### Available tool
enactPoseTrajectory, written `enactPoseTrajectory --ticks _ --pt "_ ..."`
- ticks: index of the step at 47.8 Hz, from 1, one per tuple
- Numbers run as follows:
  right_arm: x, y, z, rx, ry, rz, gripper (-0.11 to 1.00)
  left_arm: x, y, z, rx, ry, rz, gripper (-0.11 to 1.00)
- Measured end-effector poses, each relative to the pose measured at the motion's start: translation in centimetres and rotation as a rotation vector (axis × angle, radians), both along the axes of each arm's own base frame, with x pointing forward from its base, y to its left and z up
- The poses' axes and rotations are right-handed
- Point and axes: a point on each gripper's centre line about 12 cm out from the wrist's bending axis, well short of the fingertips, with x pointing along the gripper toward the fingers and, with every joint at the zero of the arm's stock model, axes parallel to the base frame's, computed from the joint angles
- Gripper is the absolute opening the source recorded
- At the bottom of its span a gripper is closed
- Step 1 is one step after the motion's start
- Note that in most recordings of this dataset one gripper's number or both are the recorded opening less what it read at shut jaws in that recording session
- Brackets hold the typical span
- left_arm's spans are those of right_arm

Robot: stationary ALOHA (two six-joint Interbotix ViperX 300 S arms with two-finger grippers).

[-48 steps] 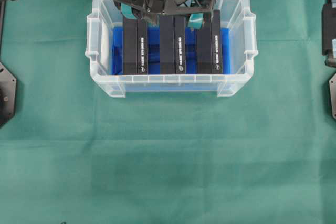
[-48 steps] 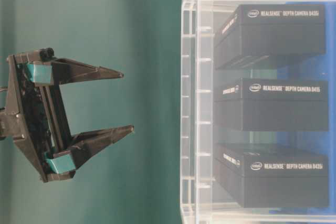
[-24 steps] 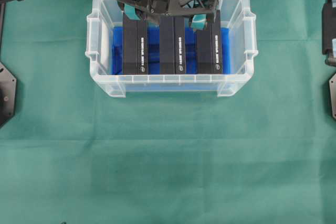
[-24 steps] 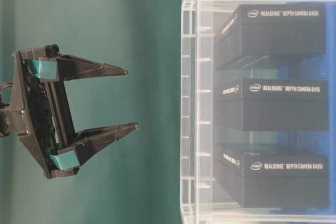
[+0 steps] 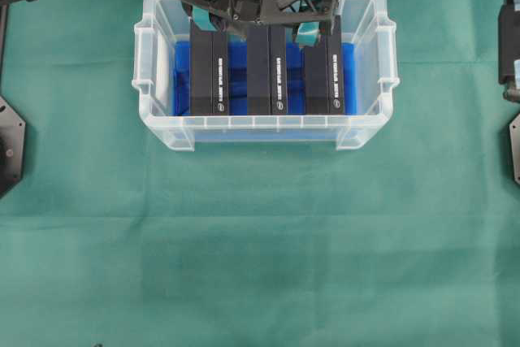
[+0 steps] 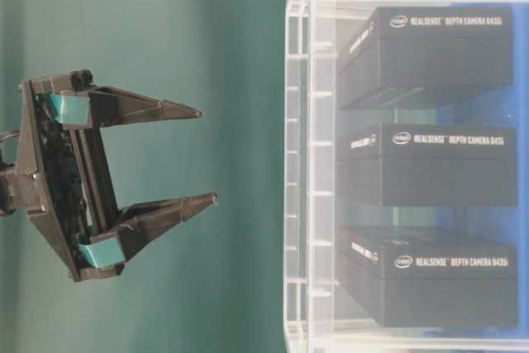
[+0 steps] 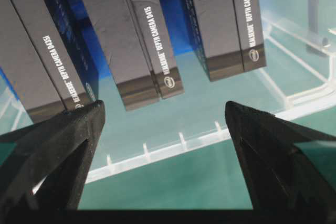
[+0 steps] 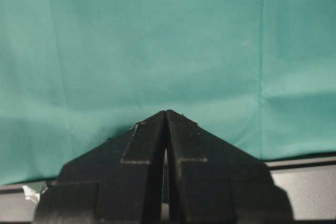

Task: Take the box out of the case with the left arm.
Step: 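Move the open left gripper over the middle black box in the case, then lower the left gripper around the middle black box and close it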

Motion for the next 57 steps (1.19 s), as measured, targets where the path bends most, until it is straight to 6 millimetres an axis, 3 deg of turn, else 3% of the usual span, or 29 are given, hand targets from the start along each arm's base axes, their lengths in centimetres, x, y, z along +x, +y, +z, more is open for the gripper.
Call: enactPoseTrajectory --ticks 57 --pt "0.03 0.02 -0.03 0.002 0.002 0.000 -0.01 -0.06 -0.01 -0.73 -0.004 0.015 0.003 0.96"
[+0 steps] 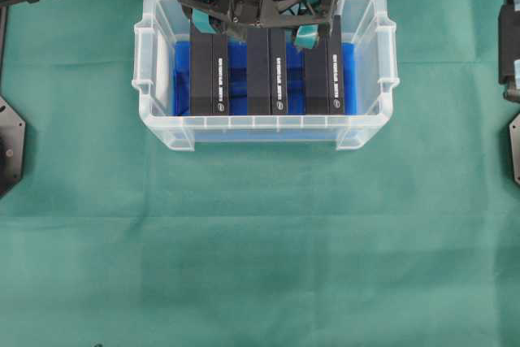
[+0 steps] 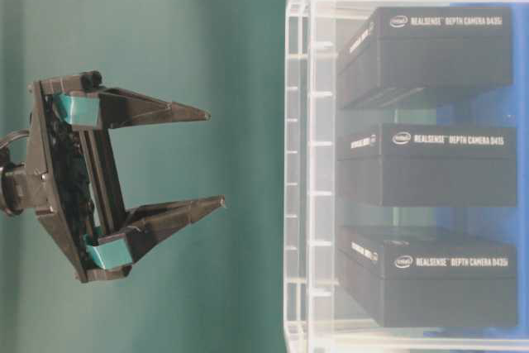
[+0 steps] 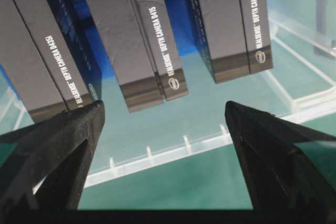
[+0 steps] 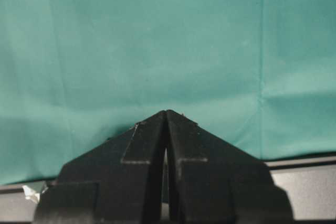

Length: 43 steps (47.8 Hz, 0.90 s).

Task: Take the box out of the case with the left arm.
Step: 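Lower the left gripper around the middle black box and close it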

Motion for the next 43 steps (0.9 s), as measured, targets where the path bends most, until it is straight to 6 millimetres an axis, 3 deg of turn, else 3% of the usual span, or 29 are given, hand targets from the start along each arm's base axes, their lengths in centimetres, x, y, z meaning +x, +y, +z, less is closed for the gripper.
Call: enactPoseTrajectory --ticks 43 --pt "-0.3 0.0 0.0 -0.001 -0.006 -0.003 -0.01 0.6 0.1 -7.5 -0.009 0.012 0.016 0.96"
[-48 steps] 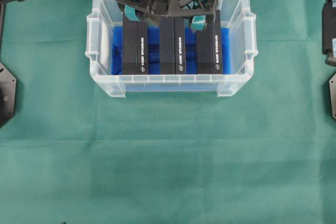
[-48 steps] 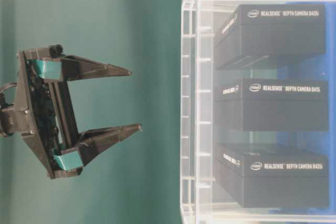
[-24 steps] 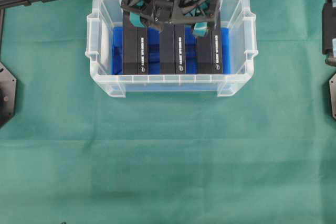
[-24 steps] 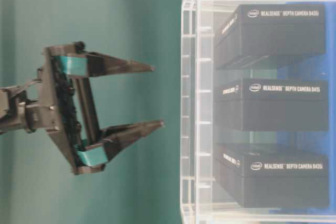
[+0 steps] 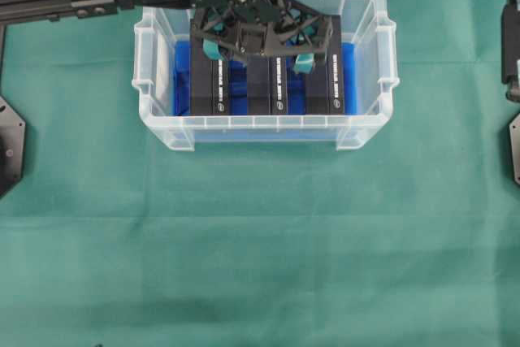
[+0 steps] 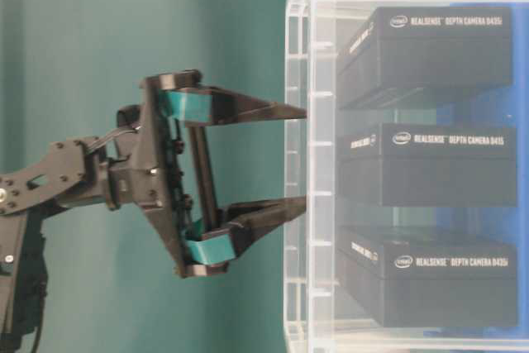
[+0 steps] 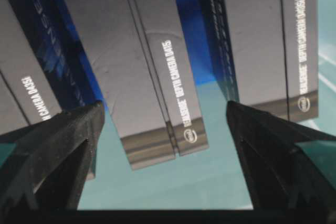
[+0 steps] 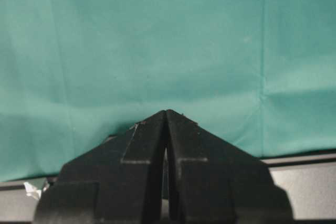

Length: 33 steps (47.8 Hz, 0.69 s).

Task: Take the box out of the case with the left arm.
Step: 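Lower the left gripper around the middle black box and close it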

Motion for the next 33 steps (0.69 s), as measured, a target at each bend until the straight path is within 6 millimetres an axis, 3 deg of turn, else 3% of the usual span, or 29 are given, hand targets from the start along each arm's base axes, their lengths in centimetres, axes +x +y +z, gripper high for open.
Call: enactPoseTrajectory --ticks 33 --pt "-0.2 0.0 -0.6 0.000 0.017 -0.001 -0.01 -0.1 1.3 -3.2 -0.001 0.008 0.026 0.96"
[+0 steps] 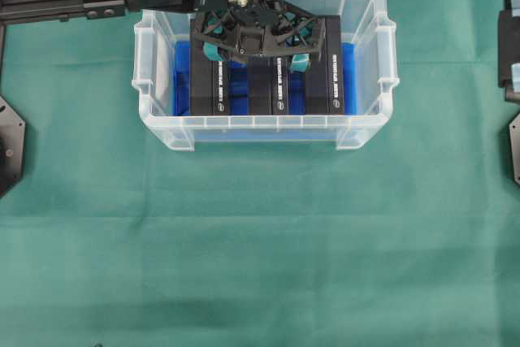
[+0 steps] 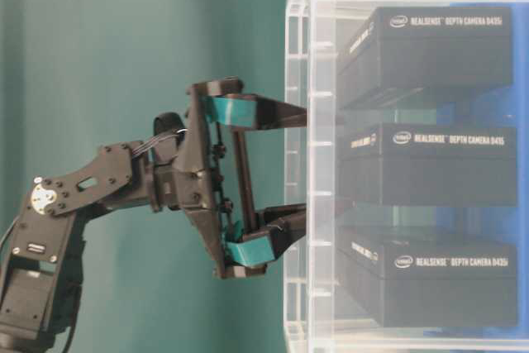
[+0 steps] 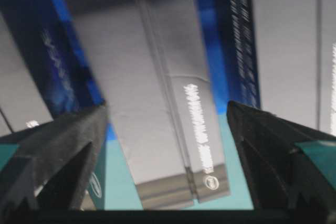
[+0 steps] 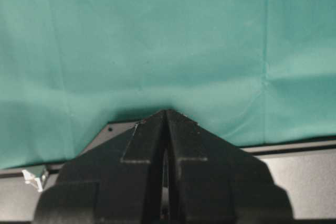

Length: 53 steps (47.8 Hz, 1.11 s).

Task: Take the box out of the case with the left arm.
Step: 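Lower the left gripper around the middle black box and close it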

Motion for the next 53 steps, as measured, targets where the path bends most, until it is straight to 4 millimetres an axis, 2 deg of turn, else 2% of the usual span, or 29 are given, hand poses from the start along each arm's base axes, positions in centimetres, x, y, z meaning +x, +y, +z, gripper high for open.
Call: enactPoseTrajectory --ticks 18,43,47,51,53 --pt "0.0 0.0 0.0 0.000 0.002 0.000 -0.01 -0.2 0.2 -3.0 -0.008 0.034 0.003 0.96" --pt "0.1 0.0 -0.2 0.000 -0.011 0.000 -0.01 -0.4 0.1 -3.4 -0.016 0.042 0.006 0.95" --pt "0.1 0.0 -0.2 0.000 -0.012 0.001 -0.01 -0.4 0.1 -3.5 -0.021 0.041 0.010 0.87" --pt "0.1 0.0 -0.2 0.000 -0.014 0.000 -0.01 -0.3 0.1 -3.5 -0.023 0.031 0.015 0.67" --pt "0.0 0.0 -0.1 0.000 -0.017 0.000 -0.01 -0.2 0.1 -3.5 -0.023 0.028 0.018 0.62"
